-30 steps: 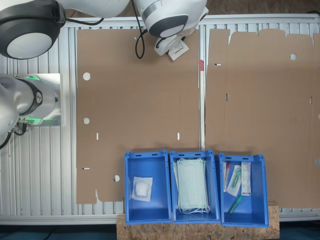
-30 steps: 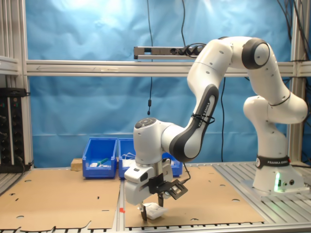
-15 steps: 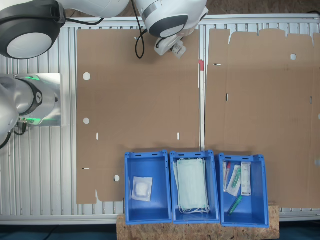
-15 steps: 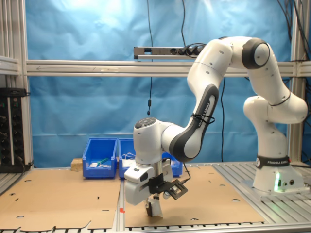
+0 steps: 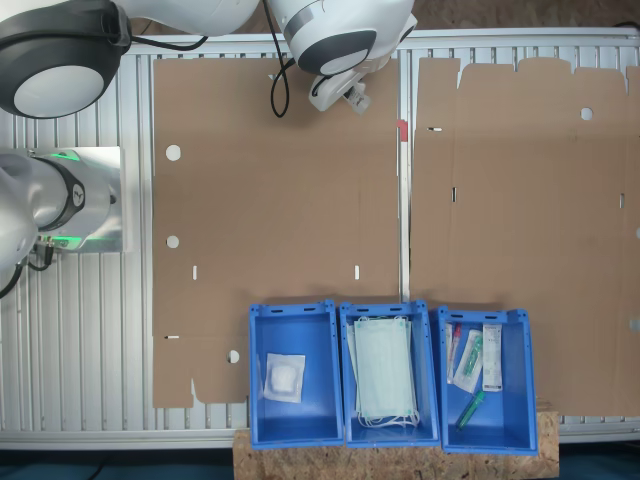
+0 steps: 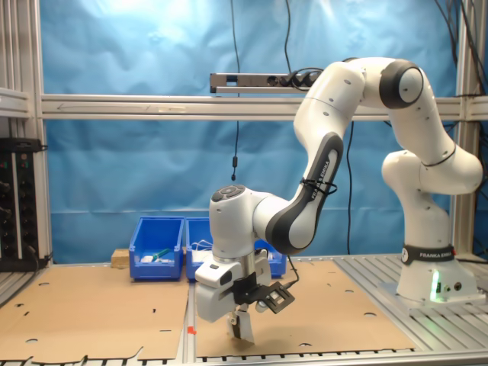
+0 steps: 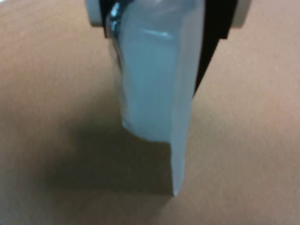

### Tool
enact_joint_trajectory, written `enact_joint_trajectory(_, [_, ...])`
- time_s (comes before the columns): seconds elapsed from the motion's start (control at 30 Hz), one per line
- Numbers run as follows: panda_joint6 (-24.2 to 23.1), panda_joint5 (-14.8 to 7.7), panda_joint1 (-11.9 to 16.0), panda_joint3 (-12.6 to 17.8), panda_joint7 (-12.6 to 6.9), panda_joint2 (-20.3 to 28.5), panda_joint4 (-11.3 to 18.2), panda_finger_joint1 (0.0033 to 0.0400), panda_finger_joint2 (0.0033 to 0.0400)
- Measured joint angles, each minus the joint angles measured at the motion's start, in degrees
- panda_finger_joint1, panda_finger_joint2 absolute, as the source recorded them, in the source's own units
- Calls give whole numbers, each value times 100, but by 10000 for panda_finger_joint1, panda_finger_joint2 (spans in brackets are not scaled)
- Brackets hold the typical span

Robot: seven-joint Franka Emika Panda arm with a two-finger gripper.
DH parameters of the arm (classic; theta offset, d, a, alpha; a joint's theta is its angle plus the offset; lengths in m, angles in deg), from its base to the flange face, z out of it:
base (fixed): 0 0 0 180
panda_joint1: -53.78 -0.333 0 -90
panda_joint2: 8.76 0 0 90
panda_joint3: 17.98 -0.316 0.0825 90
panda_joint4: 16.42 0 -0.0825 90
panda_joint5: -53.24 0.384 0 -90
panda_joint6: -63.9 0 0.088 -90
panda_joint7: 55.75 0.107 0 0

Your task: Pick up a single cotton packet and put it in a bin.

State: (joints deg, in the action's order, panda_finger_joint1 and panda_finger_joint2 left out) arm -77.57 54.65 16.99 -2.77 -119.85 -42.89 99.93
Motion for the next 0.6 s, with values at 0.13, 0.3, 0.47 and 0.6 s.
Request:
enact_joint_trajectory(0.13, [0,0,0,0,0,0,0,50,50])
enact_joint_trajectory(0.3, [39,0,0,0,0,17,0,50,50])
enact_joint_trajectory(0.47, [207,0,0,-13,0,119,1,50,50])
enact_joint_trajectory(0.6, [437,0,-1,-26,0,319,4,50,50])
